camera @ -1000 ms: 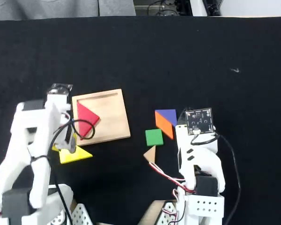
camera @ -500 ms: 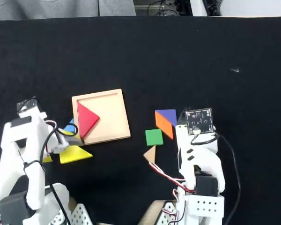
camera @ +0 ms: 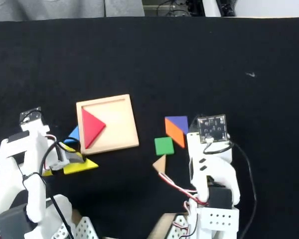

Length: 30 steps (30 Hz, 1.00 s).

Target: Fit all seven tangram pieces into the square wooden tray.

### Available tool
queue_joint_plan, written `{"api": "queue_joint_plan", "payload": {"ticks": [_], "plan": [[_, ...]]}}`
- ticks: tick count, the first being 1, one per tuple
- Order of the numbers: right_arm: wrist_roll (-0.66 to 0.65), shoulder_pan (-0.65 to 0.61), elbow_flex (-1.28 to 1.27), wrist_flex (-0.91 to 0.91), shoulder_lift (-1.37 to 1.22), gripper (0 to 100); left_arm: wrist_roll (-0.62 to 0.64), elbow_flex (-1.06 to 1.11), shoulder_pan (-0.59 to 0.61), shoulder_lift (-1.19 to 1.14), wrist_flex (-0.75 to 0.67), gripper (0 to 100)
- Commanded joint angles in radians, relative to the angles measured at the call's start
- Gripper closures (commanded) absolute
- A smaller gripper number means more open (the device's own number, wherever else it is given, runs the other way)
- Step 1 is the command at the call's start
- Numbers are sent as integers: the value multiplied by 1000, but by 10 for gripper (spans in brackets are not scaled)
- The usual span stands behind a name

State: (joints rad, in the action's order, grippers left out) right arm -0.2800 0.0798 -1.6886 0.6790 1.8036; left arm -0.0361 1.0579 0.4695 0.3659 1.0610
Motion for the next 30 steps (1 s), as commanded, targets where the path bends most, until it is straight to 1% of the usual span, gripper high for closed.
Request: {"api": "queue_joint_plan", "payload": {"ticks": [1, 4, 6, 8, 9, 11, 12, 14, 16, 19, 21, 24, 27, 30], "plan": [[6, -14, 4, -18, 74, 985, -46, -33, 51, 21, -9, 639], [6, -14, 4, -18, 74, 985, -58, -74, 97, 21, -6, 639], [6, -14, 4, -18, 74, 985, -52, -94, 105, 32, 23, 637], [6, -14, 4, -18, 74, 985, -41, -127, 68, 34, 114, 635], [6, -14, 4, -18, 74, 985, -15, -142, 38, 31, 163, 635], [6, -14, 4, -18, 74, 985, 83, -166, -18, 23, 227, 635], [6, -14, 4, -18, 74, 985, 150, -168, -36, 23, 235, 635], [6, -14, 4, -18, 74, 985, 290, -165, -51, 21, 235, 635], [6, -14, 4, -18, 74, 985, 377, -142, -54, 17, 198, 635], [6, -14, 4, -18, 74, 985, 371, -82, -56, -6, 100, 635], [6, -14, 4, -18, 74, 985, 319, -58, -74, -40, 68, 636], [6, -14, 4, -18, 74, 985, 259, -58, -128, -104, 64, 639], [6, -14, 4, -18, 74, 985, 273, -71, -194, -166, 57, 640], [6, -14, 4, -18, 74, 985, 292, -124, -191, -224, 64, 640]]}}
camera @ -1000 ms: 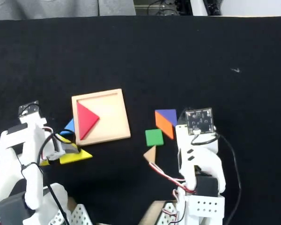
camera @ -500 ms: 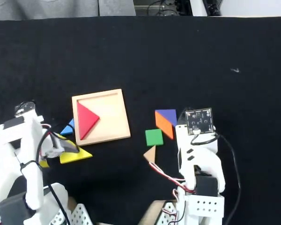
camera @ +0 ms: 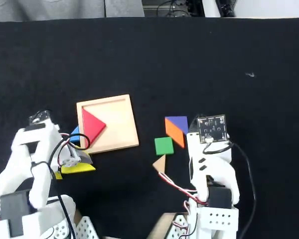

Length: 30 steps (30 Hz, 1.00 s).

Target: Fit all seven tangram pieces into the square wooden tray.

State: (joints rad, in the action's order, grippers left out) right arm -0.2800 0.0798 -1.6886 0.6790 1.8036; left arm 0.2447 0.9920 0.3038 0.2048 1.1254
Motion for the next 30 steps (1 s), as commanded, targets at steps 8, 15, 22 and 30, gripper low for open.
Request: {"api": "queue_joint_plan", "payload": {"ticks": [8, 15, 22, 30], "plan": [[6, -14, 4, -18, 74, 985, -114, -128, 168, -137, -8, 641], [6, -14, 4, -18, 74, 985, -253, -251, 364, -146, -8, 641], [6, -14, 4, -18, 74, 985, -316, -323, 467, -137, -2, 641], [6, -14, 4, -18, 74, 984, -376, -381, 478, -137, 207, 641]]}}
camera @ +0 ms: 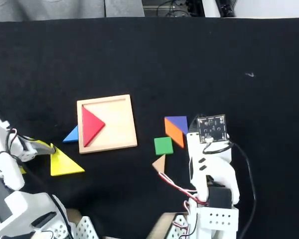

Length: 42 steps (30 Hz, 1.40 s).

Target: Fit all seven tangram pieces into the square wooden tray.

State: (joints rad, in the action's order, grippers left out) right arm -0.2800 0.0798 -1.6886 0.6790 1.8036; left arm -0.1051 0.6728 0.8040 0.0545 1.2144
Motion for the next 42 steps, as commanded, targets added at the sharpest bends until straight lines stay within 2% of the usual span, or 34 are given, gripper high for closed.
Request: {"api": "queue_joint_plan", "payload": {"ticks": [1, 4, 8, 12, 17, 23, 28, 31, 36, 39, 42], "plan": [[6, -14, 4, -18, 74, 984, -29, -68, -39, 14, 149, 641], [6, -14, 4, -18, 74, 984, -28, -81, -117, 14, 190, 641], [6, -15, 4, -17, 74, 984, -37, -77, -223, 14, 109, 641], [3, -43, 4, 6, 76, 984, -189, -70, -262, 6, -15, 642], [-48, -46, 4, 9, 76, 986, -282, -5, -332, 12, 94, 738], [-49, -46, 4, 8, 77, 986, -347, 53, -335, 15, 135, 742], [-49, -46, 4, 8, 77, 986, -442, 59, -464, 14, 216, 748], [-49, -46, 4, 9, 77, 986, -509, 87, -529, 14, 203, 748], [-49, -46, 4, 9, 76, 986, -560, 130, -529, 5, 80, 748], [-49, -46, 4, 9, 76, 986, -677, 160, -516, 5, 58, 748], [-49, -46, 4, 9, 76, 986, -710, 150, -472, 5, 49, 748]]}}
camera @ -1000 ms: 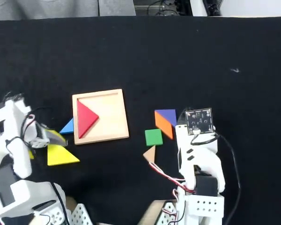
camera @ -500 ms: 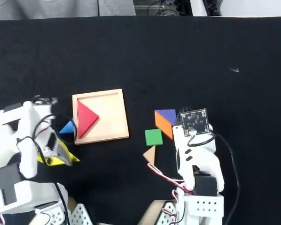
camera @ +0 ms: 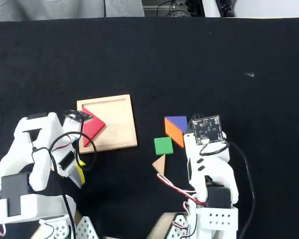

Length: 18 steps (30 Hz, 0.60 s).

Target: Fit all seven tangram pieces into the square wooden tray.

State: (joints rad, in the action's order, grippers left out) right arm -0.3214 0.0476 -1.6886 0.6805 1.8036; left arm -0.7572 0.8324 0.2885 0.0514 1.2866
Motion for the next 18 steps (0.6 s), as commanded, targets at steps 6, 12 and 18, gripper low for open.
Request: {"api": "queue_joint_plan", "payload": {"ticks": [6, 12, 18], "plan": [[-8, -14, 4, 8, 76, 986, -48, -156, 176, 8, -34, 748], [-8, -14, 4, 8, 76, 986, 103, -188, 211, 6, -155, 748], [-8, -14, 4, 9, 76, 986, 288, -145, 214, 12, -313, 748]]}}
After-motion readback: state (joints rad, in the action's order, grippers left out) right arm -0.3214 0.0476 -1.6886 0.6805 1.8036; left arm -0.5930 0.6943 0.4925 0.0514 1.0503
